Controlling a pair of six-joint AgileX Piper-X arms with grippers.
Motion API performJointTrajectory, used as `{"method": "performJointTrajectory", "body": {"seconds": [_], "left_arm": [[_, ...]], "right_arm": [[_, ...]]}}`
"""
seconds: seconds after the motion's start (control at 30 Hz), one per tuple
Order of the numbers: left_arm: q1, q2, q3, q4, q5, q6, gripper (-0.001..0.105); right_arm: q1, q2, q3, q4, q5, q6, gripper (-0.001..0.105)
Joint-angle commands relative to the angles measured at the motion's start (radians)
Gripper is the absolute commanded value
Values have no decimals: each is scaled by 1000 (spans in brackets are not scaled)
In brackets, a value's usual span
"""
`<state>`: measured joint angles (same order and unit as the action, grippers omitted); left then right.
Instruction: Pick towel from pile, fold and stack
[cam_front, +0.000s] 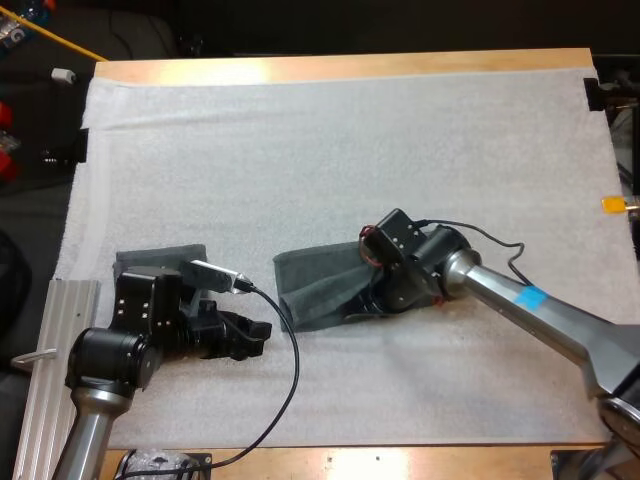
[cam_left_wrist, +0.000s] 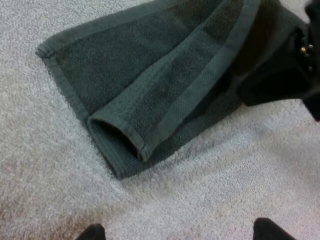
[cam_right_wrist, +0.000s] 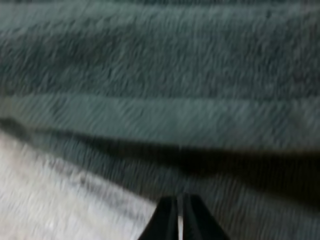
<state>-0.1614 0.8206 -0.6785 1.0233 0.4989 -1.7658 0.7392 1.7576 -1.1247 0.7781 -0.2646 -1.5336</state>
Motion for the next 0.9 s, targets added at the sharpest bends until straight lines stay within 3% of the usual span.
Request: {"method": "performJointTrajectory", "body": {"seconds": [0.0, 0.23, 0.4, 0.5, 0.67, 0.87], "left_arm": [[2, -7, -3, 5, -7, 5, 58], [2, -7, -3, 7, 15, 5, 58], [2, -7, -3, 19, 15, 5, 58], [2, -7, -3, 20, 15, 5, 58], [2, -7, -3, 20, 15, 5, 58], [2, -7, -3, 20, 15, 5, 58]], "right_arm": [[0, 6, -11, -1, 0, -12, 0], [0, 94, -53, -19, 35, -12, 0], [0, 120, -114, -91, 43, 63, 0], [0, 119, -146, -210, 49, 136, 0], [0, 119, -180, -447, 164, 258, 0], [0, 85, -245, -396, 245, 222, 2]]}}
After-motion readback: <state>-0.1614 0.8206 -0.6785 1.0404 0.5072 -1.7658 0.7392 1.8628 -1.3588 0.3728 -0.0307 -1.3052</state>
